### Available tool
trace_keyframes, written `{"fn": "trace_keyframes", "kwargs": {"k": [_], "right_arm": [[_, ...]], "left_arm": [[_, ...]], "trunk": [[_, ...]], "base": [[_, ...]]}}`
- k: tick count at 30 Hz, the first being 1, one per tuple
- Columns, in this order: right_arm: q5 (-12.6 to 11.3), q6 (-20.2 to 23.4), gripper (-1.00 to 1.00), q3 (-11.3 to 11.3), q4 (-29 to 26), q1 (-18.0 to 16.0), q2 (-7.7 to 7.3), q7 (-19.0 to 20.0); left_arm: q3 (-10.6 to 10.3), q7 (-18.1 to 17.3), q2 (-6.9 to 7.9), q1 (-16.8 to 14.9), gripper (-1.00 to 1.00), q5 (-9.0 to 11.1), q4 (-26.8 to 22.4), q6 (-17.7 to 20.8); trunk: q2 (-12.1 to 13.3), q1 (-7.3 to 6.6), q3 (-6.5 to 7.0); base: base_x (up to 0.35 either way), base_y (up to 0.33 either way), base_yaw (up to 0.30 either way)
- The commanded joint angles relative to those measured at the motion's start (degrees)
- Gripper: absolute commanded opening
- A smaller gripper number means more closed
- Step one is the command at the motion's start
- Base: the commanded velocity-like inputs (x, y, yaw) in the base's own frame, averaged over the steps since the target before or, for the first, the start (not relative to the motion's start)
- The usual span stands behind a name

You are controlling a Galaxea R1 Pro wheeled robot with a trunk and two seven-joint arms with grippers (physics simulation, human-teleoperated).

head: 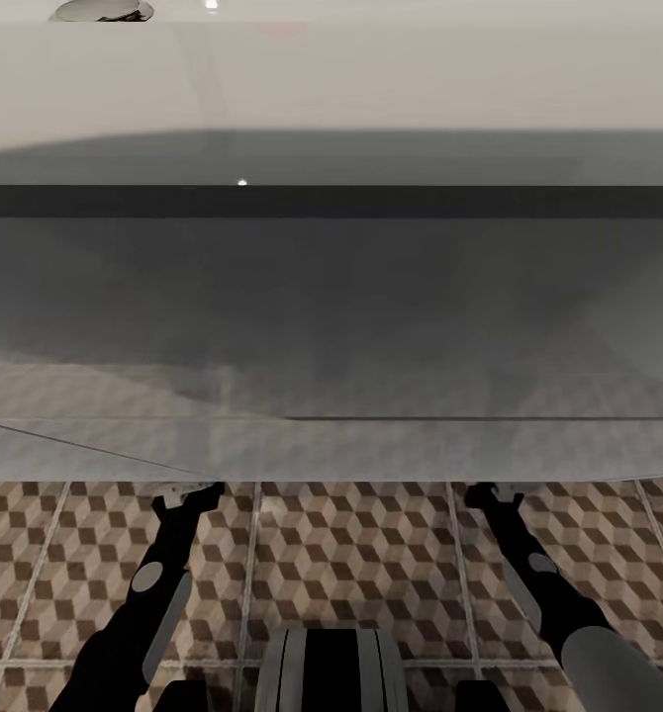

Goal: Take the four mousetraps from the cabinet in the bathroom and place them on the bathroom floor. Make sure all four end up on the same floor surface, and ensure that at least two of them are either under or directly next to the same bathroom sink.

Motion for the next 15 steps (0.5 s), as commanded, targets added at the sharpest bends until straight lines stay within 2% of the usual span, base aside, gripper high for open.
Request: {"fn": "trace_keyframes", "kwargs": {"k": [1,5,9,11,15], "right_arm": [[-0.7,-0.2,-1.00,0.0,0.1,0.0,0.13,0.6],[-0.4,-0.1,-1.00,0.2,0.1,0.0,0.44,1.0],[-0.4,0.1,-1.00,1.9,0.1,0.0,0.51,5.7],[-0.4,0.6,-1.00,2.2,0.1,0.0,0.52,6.6],[-0.2,4.0,-1.00,2.5,0.1,0.0,0.52,7.9]], "left_arm": [[-0.1,0.1,0.01,0.0,-1.00,0.5,0.0,-0.2],[-0.3,0.1,0.00,0.0,-1.00,0.5,0.0,-0.2],[-0.3,0.1,0.00,-0.1,-1.00,0.5,0.0,-0.2],[-0.3,0.1,0.00,0.0,-1.00,0.5,0.0,-0.2],[-0.3,0.1,0.00,0.0,-1.00,0.5,0.0,-0.2]], "trunk": [[0.0,-0.01,-0.03],[0.0,-0.01,-0.03],[0.0,-0.01,-0.03],[0.0,-0.01,-0.03],[0.0,-0.01,-0.03]], "base": [[0.000,0.000,0.000],[0.000,0.000,0.000],[0.000,0.000,0.000],[0.000,0.000,0.000],[0.000,0.000,0.000]]}}
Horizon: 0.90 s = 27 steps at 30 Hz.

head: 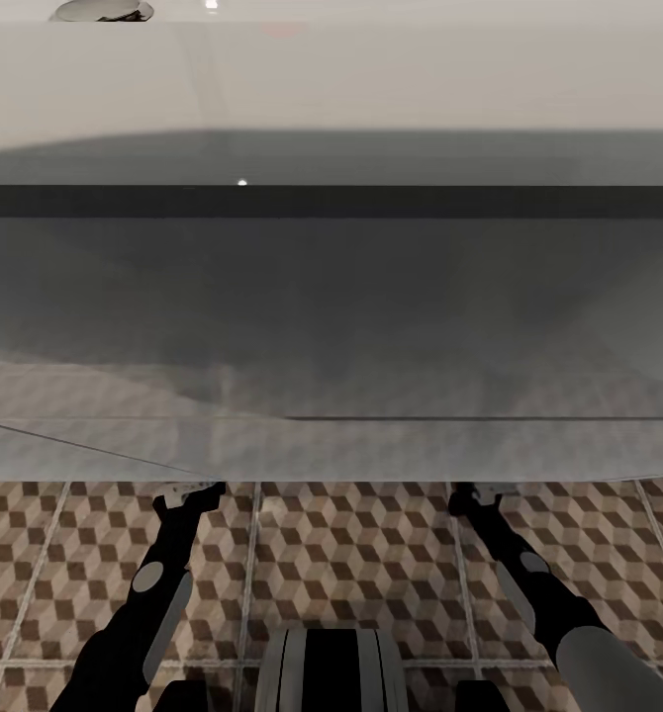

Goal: Take the four mousetraps from the cabinet in the bathroom and place them on the bathroom floor. Make sure all four end up on the same floor surface, and ensure that at least two of them are either under or directly next to the same bathroom sink.

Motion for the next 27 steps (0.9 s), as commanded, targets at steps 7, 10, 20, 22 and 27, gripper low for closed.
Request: {"fn": "trace_keyframes", "kwargs": {"k": [7,10,20,22,27], "right_arm": [[-0.6,1.9,-1.00,0.3,0.0,-0.1,-0.12,0.9],[-0.8,2.1,-1.00,0.3,0.0,-0.1,-0.19,1.5],[-0.9,2.2,-1.00,0.0,-0.1,0.0,-0.31,7.4],[-1.0,2.2,-1.00,0.0,-0.1,0.0,-0.32,7.4],[-1.0,2.2,-1.00,0.0,-0.1,-0.1,-0.26,7.5]], "left_arm": [[-0.1,0.1,0.02,0.0,-1.00,0.5,0.0,-0.2],[-0.1,0.1,-0.01,0.0,-1.00,0.5,0.0,-0.2],[-0.1,0.1,-0.06,0.0,-1.00,0.5,0.0,-0.2],[-0.1,0.1,-0.07,0.0,-1.00,0.5,0.0,-0.2],[-0.1,0.1,-0.07,0.0,-1.00,0.5,0.0,-0.2]], "trunk": [[0.0,-0.01,-0.03],[0.0,-0.01,-0.03],[0.0,-0.01,-0.03],[0.0,-0.01,-0.03],[0.0,-0.01,-0.03]], "base": [[0.000,0.000,0.000],[0.000,0.000,0.000],[0.000,0.000,0.000],[0.000,0.000,0.000],[0.000,0.000,0.000]]}}
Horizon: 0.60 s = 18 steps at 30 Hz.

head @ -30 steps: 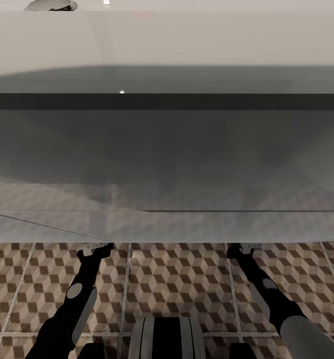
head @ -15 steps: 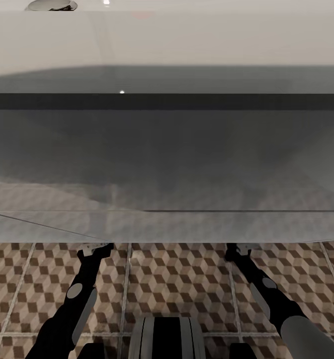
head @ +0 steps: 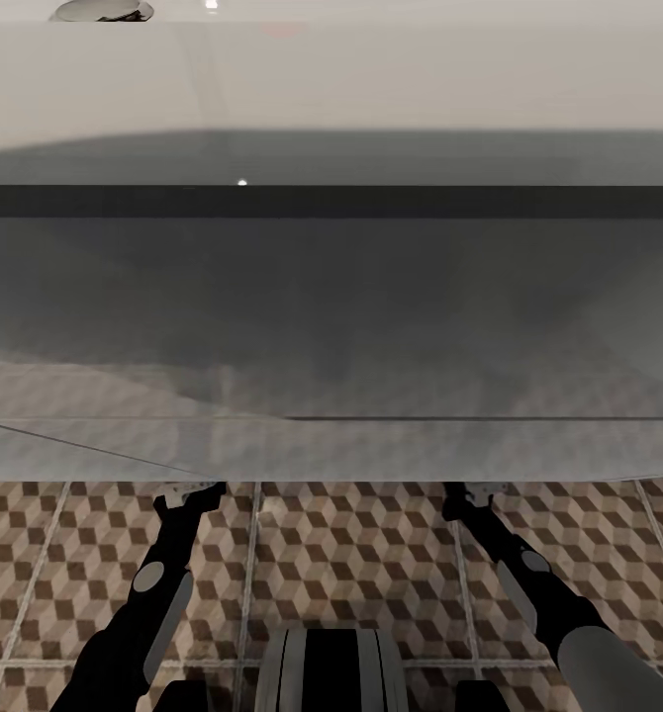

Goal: Take the four mousetraps from the cabinet in the bathroom and place them on the bathroom floor. Make sure all four end up on the same floor surface, and ensure that at least two of them are either under or directly next to the same bathroom sink.

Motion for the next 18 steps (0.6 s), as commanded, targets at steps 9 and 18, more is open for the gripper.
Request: {"fn": "trace_keyframes", "kwargs": {"k": [9,18], "right_arm": [[-0.2,-0.1,-1.00,0.5,0.1,0.0,0.26,-0.4],[-0.1,-0.2,-1.00,0.5,0.1,0.0,0.33,-0.7]], "left_arm": [[-0.1,0.0,0.01,0.0,-1.00,0.5,0.0,-0.2],[-0.1,0.0,0.01,0.0,-1.00,0.5,0.0,-0.1]], "trunk": [[0.0,-0.01,-0.03],[0.0,-0.01,-0.03]], "base": [[0.000,0.000,0.000],[0.000,0.000,0.000]]}}
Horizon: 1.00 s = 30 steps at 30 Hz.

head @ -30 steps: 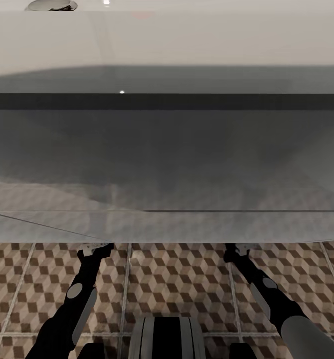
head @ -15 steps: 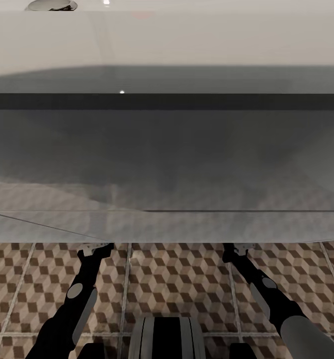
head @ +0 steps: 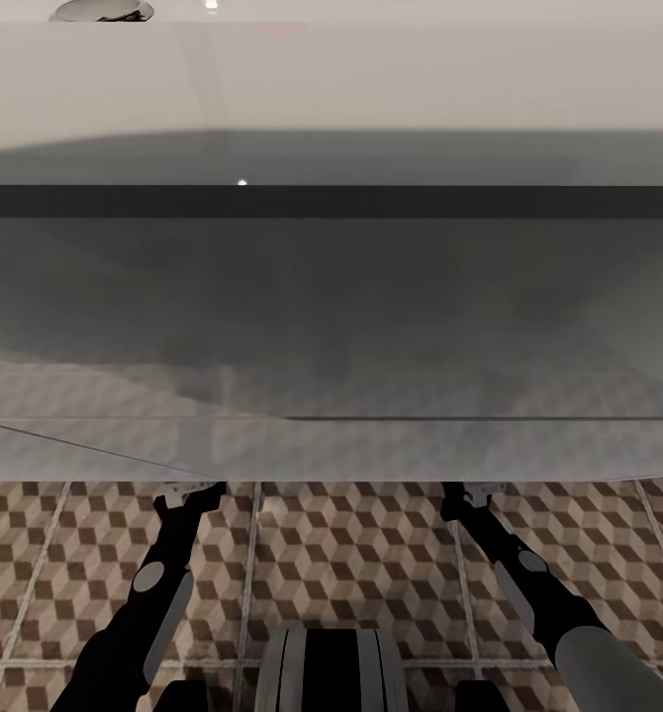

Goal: Take the four mousetraps from the cabinet in the bathroom and place them on the bathroom floor. Make sure all four end up on the same floor surface, and ensure that at least two of them are either under or directly next to the same bathroom sink.

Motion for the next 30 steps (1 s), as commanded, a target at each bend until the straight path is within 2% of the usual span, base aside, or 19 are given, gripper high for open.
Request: {"fn": "trace_keyframes", "kwargs": {"k": [1,30], "right_arm": [[-0.7,-0.1,-1.00,0.2,0.1,0.0,-0.06,0.3],[-0.7,-0.3,-1.00,0.3,0.2,0.0,-0.05,0.3]], "left_arm": [[-0.1,0.0,0.01,0.0,-1.00,0.5,0.0,-0.2],[-0.1,0.2,0.01,0.0,-1.00,0.5,0.0,-0.2]], "trunk": [[0.0,-0.01,-0.03],[0.0,-0.01,-0.03]], "base": [[0.000,0.000,0.000],[0.000,0.000,0.000]]}}
